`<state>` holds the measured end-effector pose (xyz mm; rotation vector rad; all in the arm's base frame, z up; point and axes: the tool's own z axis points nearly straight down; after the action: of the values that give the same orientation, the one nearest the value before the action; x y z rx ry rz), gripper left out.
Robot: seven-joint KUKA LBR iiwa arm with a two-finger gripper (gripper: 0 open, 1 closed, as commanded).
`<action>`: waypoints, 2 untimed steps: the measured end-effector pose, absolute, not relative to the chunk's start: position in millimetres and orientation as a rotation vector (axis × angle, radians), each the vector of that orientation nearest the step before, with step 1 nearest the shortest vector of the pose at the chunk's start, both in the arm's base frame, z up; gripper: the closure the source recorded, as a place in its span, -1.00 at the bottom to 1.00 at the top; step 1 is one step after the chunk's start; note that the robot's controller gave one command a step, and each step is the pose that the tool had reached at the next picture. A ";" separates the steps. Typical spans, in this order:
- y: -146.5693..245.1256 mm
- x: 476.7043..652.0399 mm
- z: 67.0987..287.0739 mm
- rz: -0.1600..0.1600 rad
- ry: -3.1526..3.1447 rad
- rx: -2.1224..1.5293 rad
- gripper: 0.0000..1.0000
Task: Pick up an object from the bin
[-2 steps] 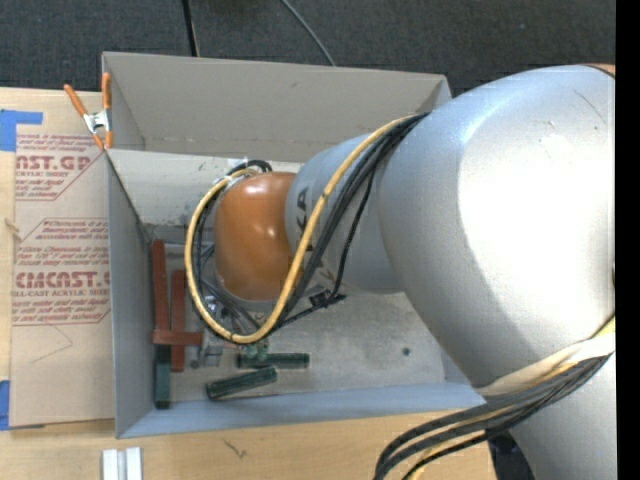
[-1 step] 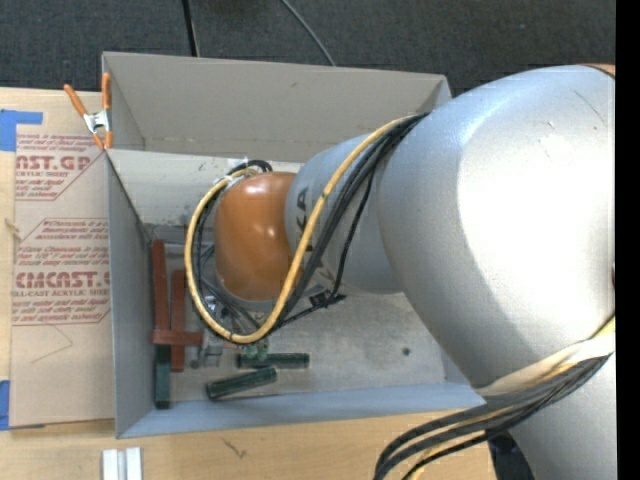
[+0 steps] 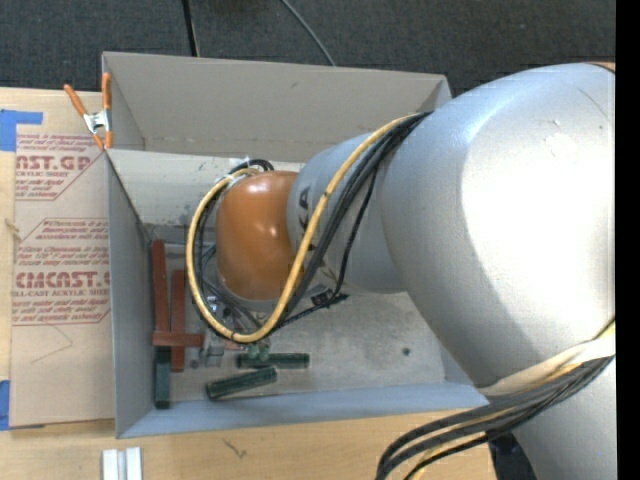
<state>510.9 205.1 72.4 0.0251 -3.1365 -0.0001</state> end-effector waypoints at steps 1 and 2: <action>221.2 526.0 94.3 -0.002 -3.143 0.075 -1.00; 230.7 532.7 73.0 -0.003 -3.144 0.102 -1.00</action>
Offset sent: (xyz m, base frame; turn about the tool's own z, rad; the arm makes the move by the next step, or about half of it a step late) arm 0.0000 0.0000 0.0000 0.0000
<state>532.7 230.7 73.0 0.1025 -3.1437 -0.0025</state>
